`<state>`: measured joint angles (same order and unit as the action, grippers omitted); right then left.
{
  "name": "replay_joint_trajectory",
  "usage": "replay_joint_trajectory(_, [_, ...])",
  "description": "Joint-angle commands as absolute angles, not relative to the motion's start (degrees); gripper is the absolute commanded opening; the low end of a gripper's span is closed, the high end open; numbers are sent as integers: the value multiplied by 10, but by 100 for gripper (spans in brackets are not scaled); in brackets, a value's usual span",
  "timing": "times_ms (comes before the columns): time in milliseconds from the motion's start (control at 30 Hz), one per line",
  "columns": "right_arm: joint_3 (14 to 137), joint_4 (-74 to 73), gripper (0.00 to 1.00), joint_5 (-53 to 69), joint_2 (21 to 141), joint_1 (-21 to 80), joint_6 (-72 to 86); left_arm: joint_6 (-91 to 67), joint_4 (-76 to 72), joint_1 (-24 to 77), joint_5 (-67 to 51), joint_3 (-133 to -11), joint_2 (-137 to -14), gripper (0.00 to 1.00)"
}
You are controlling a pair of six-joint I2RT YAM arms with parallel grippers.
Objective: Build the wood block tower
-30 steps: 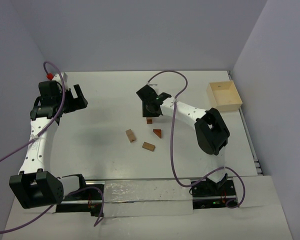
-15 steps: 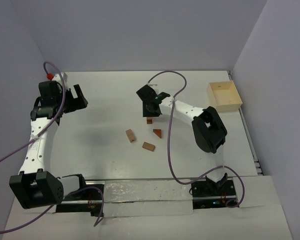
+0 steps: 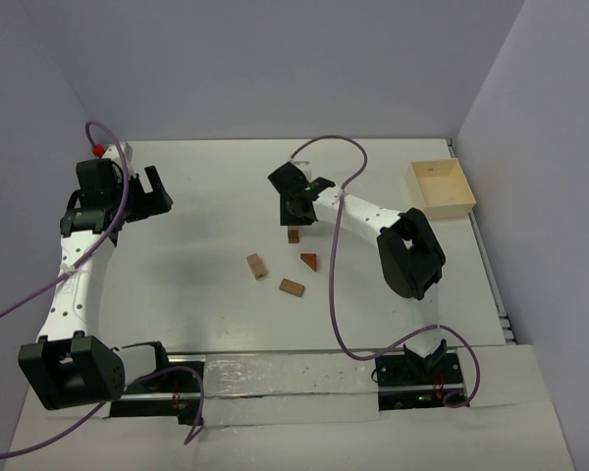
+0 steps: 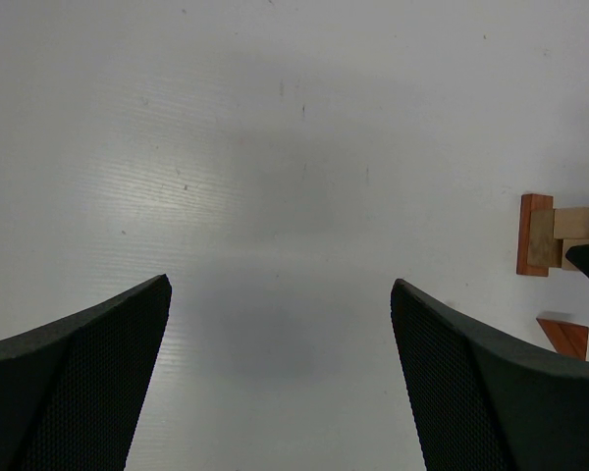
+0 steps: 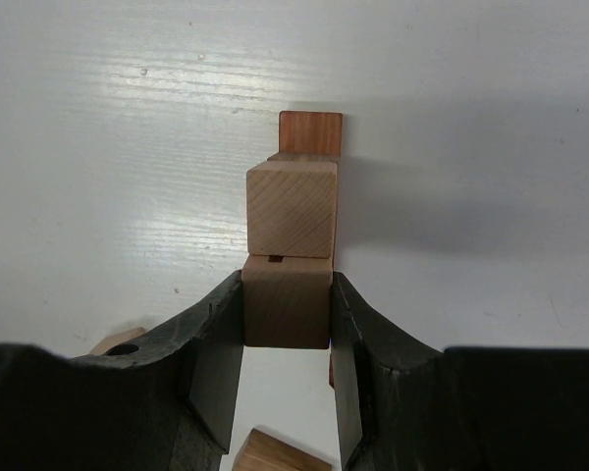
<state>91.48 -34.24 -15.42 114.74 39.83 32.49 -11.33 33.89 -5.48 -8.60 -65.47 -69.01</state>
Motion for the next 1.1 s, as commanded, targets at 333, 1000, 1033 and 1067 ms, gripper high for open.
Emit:
replay_joint_trajectory(333, [947,-344,0,-159,1165,389,323,-108,316,-60,-93,-657,-675,99])
replay_joint_trajectory(1000, [944,-344,14,-137,1169,389,314,-108,317,-59,-99,-663,-683,99])
replay_joint_trajectory(1033, [944,-344,16,-136,1169,389,314,-108,318,-60,-99,-663,-682,99])
replay_joint_trajectory(1067, [944,-344,17,-136,1169,390,314,-108,318,-60,-99,-664,-683,99])
